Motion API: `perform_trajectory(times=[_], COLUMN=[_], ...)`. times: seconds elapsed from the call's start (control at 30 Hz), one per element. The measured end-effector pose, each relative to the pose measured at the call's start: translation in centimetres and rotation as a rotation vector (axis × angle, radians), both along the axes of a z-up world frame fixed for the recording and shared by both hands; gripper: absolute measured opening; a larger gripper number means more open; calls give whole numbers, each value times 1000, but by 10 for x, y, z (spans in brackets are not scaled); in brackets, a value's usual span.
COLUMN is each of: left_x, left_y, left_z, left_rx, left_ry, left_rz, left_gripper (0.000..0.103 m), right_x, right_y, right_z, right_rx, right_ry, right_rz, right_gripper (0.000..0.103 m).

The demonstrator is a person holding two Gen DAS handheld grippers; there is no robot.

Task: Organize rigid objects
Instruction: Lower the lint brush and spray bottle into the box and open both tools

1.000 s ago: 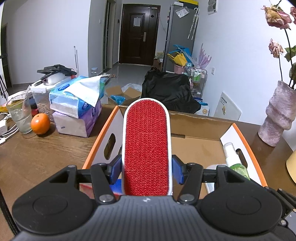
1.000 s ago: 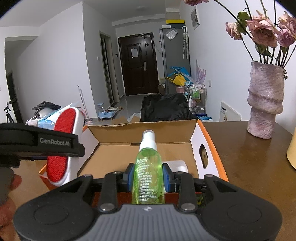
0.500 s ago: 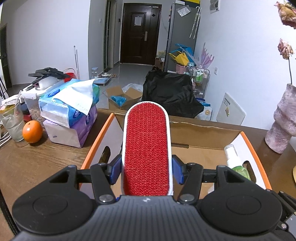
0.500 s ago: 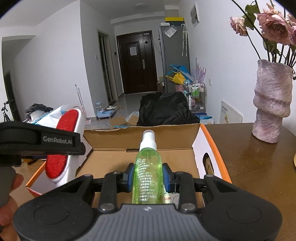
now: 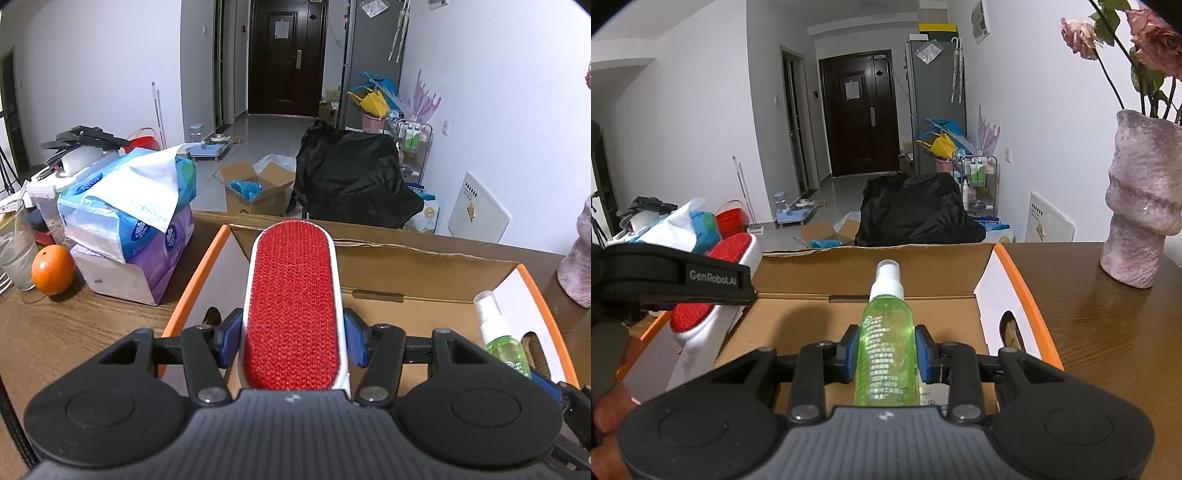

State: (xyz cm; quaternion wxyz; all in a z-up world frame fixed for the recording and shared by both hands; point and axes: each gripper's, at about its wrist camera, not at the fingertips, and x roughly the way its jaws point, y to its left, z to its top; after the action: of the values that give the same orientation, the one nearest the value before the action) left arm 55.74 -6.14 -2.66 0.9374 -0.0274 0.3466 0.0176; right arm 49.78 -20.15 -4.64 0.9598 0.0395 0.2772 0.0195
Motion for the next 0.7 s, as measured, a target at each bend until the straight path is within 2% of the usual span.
perform_trajectory(times=[0.27,0.33,0.4,0.43,0.47,0.53,0.63,0.7], left_x=[10,9,7,5,1,-3,-2,0], left_y=[3,3,4,6,7,8,9,10], left_z=[-6,-6,-2,1,5,9,10,9], left_rx=[5,-8,-1,-2,-1,24,24,19], left_ry=[32,46,31,17,-7,-32,-28,-16], left_rz=[-11,-20,-15,-13,-6,8,5,8], left_gripper=[57,64,84,89,102,103,103,103], right_x=[6,8,6,5,4,2,-1,-1], right_y=[-2,-4,-6,-8,-10,-12,-14,-15], right_z=[-5,-5,-2,-1,1,4,7,8], right_rx=[-4,2,3,7,8,0,-2,2], right_ry=[27,44,34,31,27,10,-7,-9], right_rz=[3,-2,-10,-15,-21,-38,-40,-41], right_gripper=[30,31,32,42,49,80,95,98])
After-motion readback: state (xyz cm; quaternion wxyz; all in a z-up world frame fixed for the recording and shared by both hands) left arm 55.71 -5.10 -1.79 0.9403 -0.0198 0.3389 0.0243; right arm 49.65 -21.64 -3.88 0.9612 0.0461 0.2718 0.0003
